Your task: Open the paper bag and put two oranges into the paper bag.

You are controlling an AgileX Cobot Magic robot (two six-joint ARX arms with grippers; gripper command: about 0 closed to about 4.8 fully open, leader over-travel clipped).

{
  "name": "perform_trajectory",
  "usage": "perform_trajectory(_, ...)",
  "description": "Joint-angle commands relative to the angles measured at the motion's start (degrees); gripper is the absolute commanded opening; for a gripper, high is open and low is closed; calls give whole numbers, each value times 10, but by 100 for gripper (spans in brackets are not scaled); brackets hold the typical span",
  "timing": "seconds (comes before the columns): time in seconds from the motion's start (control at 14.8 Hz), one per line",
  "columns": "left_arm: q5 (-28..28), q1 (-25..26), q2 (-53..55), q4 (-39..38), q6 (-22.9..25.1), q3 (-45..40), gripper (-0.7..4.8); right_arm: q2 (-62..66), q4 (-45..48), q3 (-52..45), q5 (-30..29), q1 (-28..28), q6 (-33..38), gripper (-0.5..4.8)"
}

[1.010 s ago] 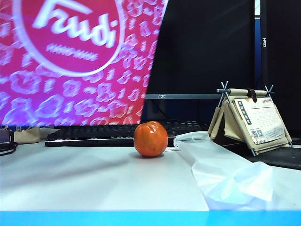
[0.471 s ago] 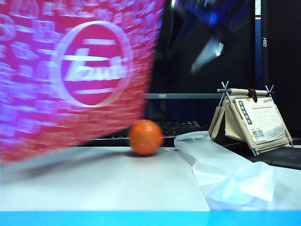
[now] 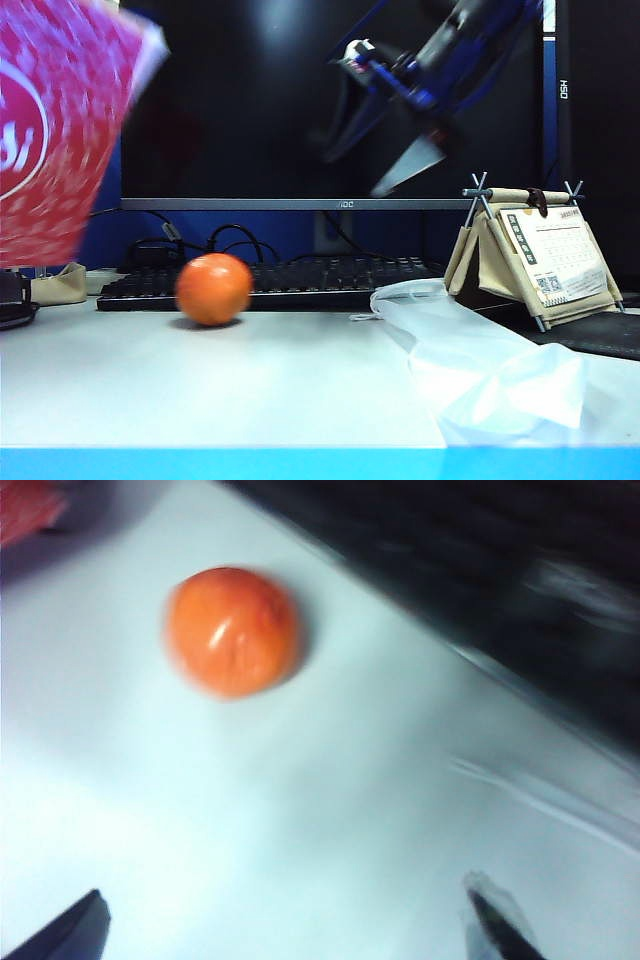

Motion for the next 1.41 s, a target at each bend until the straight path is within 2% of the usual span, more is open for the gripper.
perform_trajectory(0.07, -7, 1, -2, 17, 1, -38, -5, 64, 94, 2, -135, 3, 63, 479)
perform_trajectory(0.2, -24, 2, -2, 33, 8, -75, -5, 102, 156, 2, -198, 14, 106, 479)
perform_trajectory(0.47, -35, 6, -2, 126, 5, -165, -5, 149, 301, 4, -196, 46, 181, 479)
perform_trajectory(0.61, -58, 11, 2, 135, 5, -180, -5, 166, 354, 4, -187, 53, 219, 479)
perform_trajectory(0.94, -47, 21, 6, 135, 6, -180, -5, 186, 364, 4, -123, 54, 217, 479)
perform_trajectory(1.28, -47, 22, 6, 135, 10, -180, -5, 242, 320, 4, -109, 61, 217, 479)
perform_trajectory(1.41, -47, 22, 6, 136, 10, -180, -5, 243, 291, 4, -78, 61, 208, 479)
